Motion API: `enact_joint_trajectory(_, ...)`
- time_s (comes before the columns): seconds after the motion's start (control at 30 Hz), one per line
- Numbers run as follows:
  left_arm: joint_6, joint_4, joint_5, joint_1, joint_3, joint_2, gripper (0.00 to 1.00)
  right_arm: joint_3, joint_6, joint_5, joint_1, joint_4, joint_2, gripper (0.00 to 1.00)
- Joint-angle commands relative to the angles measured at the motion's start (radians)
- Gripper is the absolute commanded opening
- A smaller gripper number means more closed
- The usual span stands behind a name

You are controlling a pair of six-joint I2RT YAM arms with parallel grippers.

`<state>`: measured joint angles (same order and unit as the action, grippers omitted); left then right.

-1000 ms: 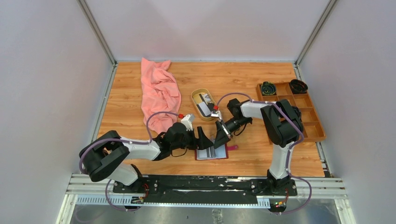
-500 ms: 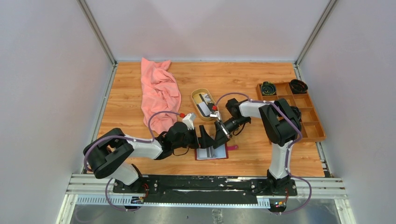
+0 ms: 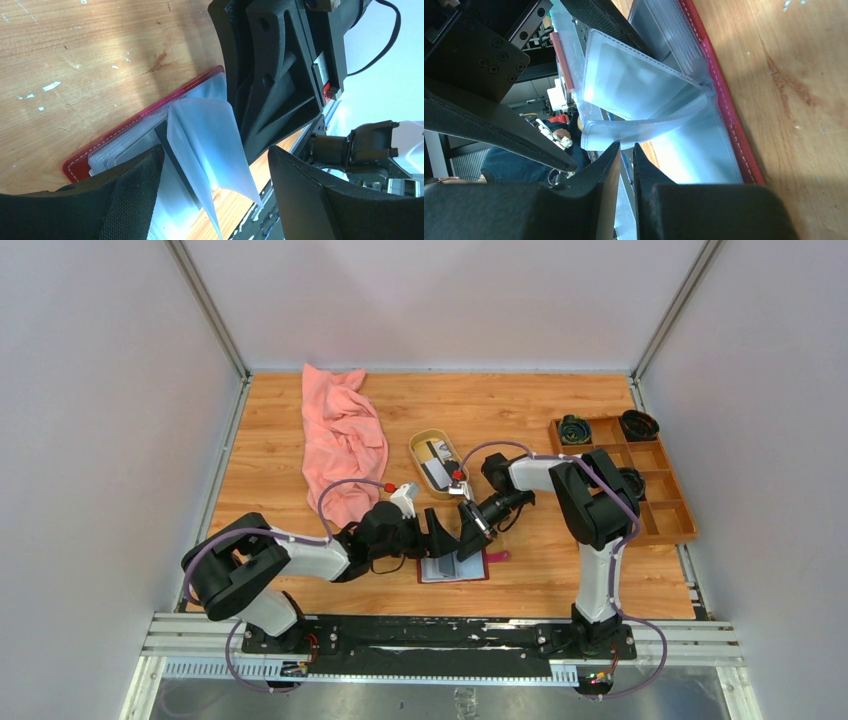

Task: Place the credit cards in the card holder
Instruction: Turn over the card slot in the card holder.

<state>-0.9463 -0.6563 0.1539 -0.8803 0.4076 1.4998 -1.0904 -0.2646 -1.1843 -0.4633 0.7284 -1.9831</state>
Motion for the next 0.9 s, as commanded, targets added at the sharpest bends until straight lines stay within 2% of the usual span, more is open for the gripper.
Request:
enact_joint_trajectory(0.0,0.006,0.023,-0.030,0.003,-0.025,-0.009,0.81,-0.022,0.001,0.020,-0.017,0.016,-0.003,0.20)
enact_joint_trajectory(0.27,0.018,0.076,-0.069,0.019,-0.065,-0.073,0.81,-0.040,-0.069,0.057,-0.011,0.056,0.046,0.22)
enact_joint_trajectory(0.43,0.029,0.105,-0.081,0.025,-0.070,-0.093,0.80,-0.079,-0.251,0.116,-0.005,0.174,0.067,0.26)
enact_joint_trajectory(0.6,0.036,0.111,-0.077,0.029,-0.069,-0.078,0.66,-0.101,-0.366,0.159,0.005,0.249,0.098,0.27)
enact_joint_trajectory(0.73,0.056,0.168,-0.086,0.039,-0.056,-0.065,0.44,-0.107,-0.414,0.180,0.028,0.272,0.150,0.28)
enact_joint_trajectory(0.87,0.083,0.264,-0.115,0.052,-0.042,-0.068,0.39,-0.114,-0.455,0.184,0.068,0.294,0.215,0.28)
